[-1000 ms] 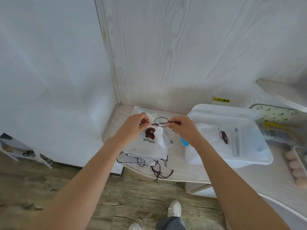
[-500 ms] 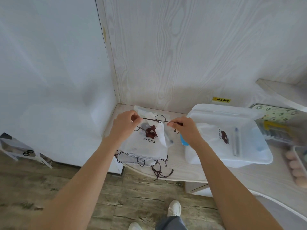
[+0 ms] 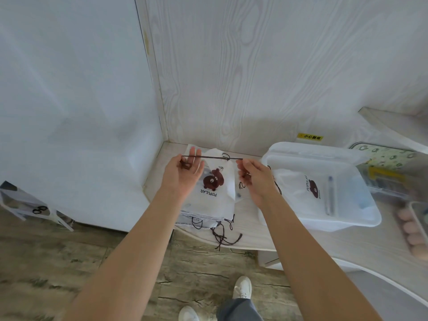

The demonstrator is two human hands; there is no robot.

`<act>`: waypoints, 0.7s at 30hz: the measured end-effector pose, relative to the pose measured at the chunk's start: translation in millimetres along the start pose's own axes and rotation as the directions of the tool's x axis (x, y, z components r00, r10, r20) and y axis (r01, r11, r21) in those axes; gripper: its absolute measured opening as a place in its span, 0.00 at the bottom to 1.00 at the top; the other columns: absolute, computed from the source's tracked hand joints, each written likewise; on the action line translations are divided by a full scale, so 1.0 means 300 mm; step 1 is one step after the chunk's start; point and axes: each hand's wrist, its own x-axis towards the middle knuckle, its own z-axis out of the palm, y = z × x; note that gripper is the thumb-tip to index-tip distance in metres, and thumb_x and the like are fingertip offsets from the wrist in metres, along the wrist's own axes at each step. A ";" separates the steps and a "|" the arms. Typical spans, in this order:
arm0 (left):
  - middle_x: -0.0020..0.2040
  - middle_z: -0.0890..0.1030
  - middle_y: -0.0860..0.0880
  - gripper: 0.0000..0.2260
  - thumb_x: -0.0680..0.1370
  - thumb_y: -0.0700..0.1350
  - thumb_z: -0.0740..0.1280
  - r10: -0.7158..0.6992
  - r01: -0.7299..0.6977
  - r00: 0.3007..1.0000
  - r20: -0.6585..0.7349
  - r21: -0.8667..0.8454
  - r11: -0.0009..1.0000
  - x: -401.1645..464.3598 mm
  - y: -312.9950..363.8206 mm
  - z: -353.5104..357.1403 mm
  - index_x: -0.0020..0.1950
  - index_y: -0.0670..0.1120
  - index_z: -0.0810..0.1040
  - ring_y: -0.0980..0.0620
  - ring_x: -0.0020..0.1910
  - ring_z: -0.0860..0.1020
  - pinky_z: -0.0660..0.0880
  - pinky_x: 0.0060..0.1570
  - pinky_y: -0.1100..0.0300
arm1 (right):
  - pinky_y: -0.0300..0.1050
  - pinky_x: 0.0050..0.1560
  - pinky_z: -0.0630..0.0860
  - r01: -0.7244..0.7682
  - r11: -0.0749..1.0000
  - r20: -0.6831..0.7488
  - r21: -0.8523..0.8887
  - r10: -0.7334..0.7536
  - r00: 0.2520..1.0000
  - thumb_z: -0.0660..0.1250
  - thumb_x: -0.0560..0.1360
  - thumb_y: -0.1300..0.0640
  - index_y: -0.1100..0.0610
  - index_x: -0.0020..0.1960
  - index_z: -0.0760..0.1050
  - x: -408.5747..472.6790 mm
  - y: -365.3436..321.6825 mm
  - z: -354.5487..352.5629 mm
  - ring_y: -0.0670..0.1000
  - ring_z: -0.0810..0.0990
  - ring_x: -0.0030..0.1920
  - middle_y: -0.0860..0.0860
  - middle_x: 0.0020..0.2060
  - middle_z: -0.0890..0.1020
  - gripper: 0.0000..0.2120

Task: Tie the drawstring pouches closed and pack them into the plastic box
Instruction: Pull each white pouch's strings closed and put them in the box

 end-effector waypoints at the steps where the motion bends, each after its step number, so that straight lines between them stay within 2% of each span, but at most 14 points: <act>1: 0.36 0.83 0.46 0.15 0.80 0.41 0.55 0.016 -0.015 1.000 0.008 -0.096 0.995 0.004 0.000 0.006 0.33 0.43 0.67 0.47 0.39 0.83 0.75 0.51 0.51 | 0.38 0.37 0.69 -0.035 0.998 0.015 0.048 0.035 0.999 0.60 0.79 0.60 0.58 0.43 0.77 -0.005 -0.004 0.001 0.46 0.76 0.34 0.50 0.36 0.80 0.09; 3: 0.27 0.77 0.47 0.15 0.81 0.41 0.54 0.049 -0.051 0.999 -0.013 -0.252 0.966 0.012 -0.005 0.015 0.33 0.43 0.66 0.49 0.27 0.80 0.75 0.46 0.51 | 0.37 0.37 0.72 -0.088 0.992 0.040 0.088 0.085 0.996 0.60 0.79 0.58 0.56 0.44 0.77 -0.012 -0.005 0.006 0.45 0.79 0.35 0.49 0.38 0.83 0.08; 4: 0.23 0.72 0.49 0.15 0.81 0.41 0.54 0.065 -0.071 0.997 -0.028 -0.268 0.961 0.013 -0.013 0.020 0.34 0.44 0.65 0.52 0.21 0.75 0.75 0.41 0.54 | 0.37 0.38 0.72 -0.102 0.989 0.045 0.106 0.098 0.994 0.60 0.79 0.57 0.55 0.44 0.77 -0.013 -0.003 0.010 0.45 0.79 0.35 0.49 0.38 0.84 0.08; 5: 0.20 0.67 0.50 0.14 0.80 0.41 0.55 0.082 -0.090 0.996 -0.046 -0.210 0.974 0.013 -0.023 0.026 0.34 0.45 0.63 0.54 0.18 0.68 0.73 0.33 0.58 | 0.36 0.37 0.73 -0.112 0.985 0.043 0.130 0.107 0.993 0.60 0.79 0.57 0.55 0.44 0.77 -0.014 -0.001 0.016 0.44 0.79 0.35 0.48 0.37 0.85 0.08; 6: 0.20 0.64 0.52 0.14 0.80 0.41 0.56 0.102 -0.107 0.993 -0.061 -0.079 0.991 0.006 -0.035 0.032 0.34 0.45 0.62 0.55 0.17 0.64 0.70 0.25 0.62 | 0.36 0.36 0.72 -0.118 0.981 0.036 0.154 0.114 0.993 0.60 0.80 0.57 0.55 0.44 0.77 -0.015 0.000 0.023 0.44 0.80 0.34 0.48 0.36 0.85 0.09; 7: 0.20 0.63 0.52 0.12 0.80 0.40 0.58 0.139 -0.129 0.988 -0.071 0.136 0.982 -0.004 -0.049 0.041 0.36 0.44 0.64 0.56 0.18 0.61 0.67 0.21 0.65 | 0.35 0.34 0.72 -0.120 0.977 0.023 0.174 0.118 0.993 0.60 0.80 0.58 0.55 0.44 0.77 -0.016 0.001 0.028 0.43 0.80 0.32 0.48 0.35 0.85 0.09; 8: 0.22 0.64 0.53 0.08 0.79 0.40 0.62 0.195 -0.156 0.979 -0.061 0.392 0.907 -0.014 -0.060 0.048 0.41 0.43 0.67 0.57 0.19 0.61 0.65 0.20 0.67 | 0.34 0.33 0.71 -0.118 0.975 0.007 0.189 0.119 0.993 0.60 0.80 0.58 0.55 0.44 0.77 -0.016 0.001 0.033 0.43 0.79 0.31 0.48 0.34 0.85 0.09; 9: 0.25 0.66 0.53 0.05 0.77 0.41 0.65 0.248 -0.186 0.969 -0.009 0.634 0.750 -0.025 -0.065 0.053 0.46 0.42 0.69 0.57 0.21 0.62 0.65 0.21 0.68 | 0.34 0.31 0.69 -0.114 0.973 -0.012 0.199 0.118 0.993 0.60 0.80 0.58 0.55 0.44 0.77 -0.016 0.002 0.034 0.42 0.79 0.30 0.48 0.34 0.85 0.09; 10: 0.28 0.68 0.53 0.08 0.75 0.43 0.68 0.291 -0.228 0.954 0.077 0.817 0.530 -0.028 -0.065 0.052 0.50 0.42 0.71 0.57 0.24 0.64 0.66 0.24 0.69 | 0.34 0.31 0.69 -0.108 0.974 -0.027 0.200 0.115 0.993 0.60 0.80 0.58 0.55 0.44 0.77 -0.013 0.004 0.034 0.42 0.79 0.31 0.49 0.35 0.84 0.10; 11: 0.30 0.69 0.54 0.11 0.73 0.44 0.71 0.307 -0.284 0.932 0.194 0.916 0.282 -0.024 -0.061 0.048 0.50 0.42 0.73 0.58 0.25 0.65 0.65 0.27 0.71 | 0.34 0.31 0.68 -0.101 0.976 -0.037 0.191 0.110 0.993 0.60 0.80 0.58 0.55 0.43 0.77 -0.010 0.006 0.036 0.42 0.80 0.31 0.49 0.36 0.84 0.10; 13: 0.28 0.67 0.55 0.09 0.71 0.46 0.73 0.258 -0.399 0.868 0.424 0.905 -0.144 -0.027 -0.054 0.049 0.44 0.43 0.77 0.59 0.26 0.63 0.61 0.27 0.70 | 0.34 0.31 0.68 -0.083 0.981 -0.050 0.174 0.093 0.994 0.59 0.80 0.59 0.55 0.43 0.77 -0.008 0.012 0.040 0.42 0.80 0.32 0.51 0.38 0.84 0.10; 14: 0.28 0.66 0.56 0.08 0.70 0.45 0.73 0.215 -0.420 0.848 0.484 0.863 -0.282 -0.026 -0.052 0.049 0.42 0.42 0.79 0.60 0.27 0.63 0.62 0.29 0.71 | 0.34 0.31 0.69 -0.076 0.981 -0.056 0.180 0.087 0.995 0.59 0.80 0.59 0.56 0.43 0.77 -0.009 0.014 0.043 0.43 0.80 0.32 0.51 0.38 0.84 0.10; 16: 0.30 0.67 0.57 0.07 0.72 0.44 0.72 0.154 -0.415 0.839 0.522 0.796 -0.440 -0.021 -0.045 0.047 0.43 0.40 0.80 0.61 0.31 0.65 0.63 0.34 0.74 | 0.34 0.32 0.70 -0.070 0.977 -0.068 0.201 0.085 0.994 0.59 0.80 0.60 0.57 0.42 0.77 -0.010 0.016 0.048 0.43 0.80 0.32 0.50 0.36 0.84 0.11; 21: 0.37 0.65 0.51 0.07 0.77 0.45 0.65 0.085 -0.394 0.830 0.551 0.687 -0.611 -0.019 -0.030 0.062 0.48 0.41 0.77 0.52 0.40 0.67 0.59 0.33 0.64 | 0.34 0.32 0.70 -0.045 0.980 -0.105 0.195 0.066 0.992 0.59 0.80 0.61 0.58 0.41 0.77 -0.005 0.006 0.049 0.42 0.78 0.29 0.48 0.31 0.84 0.12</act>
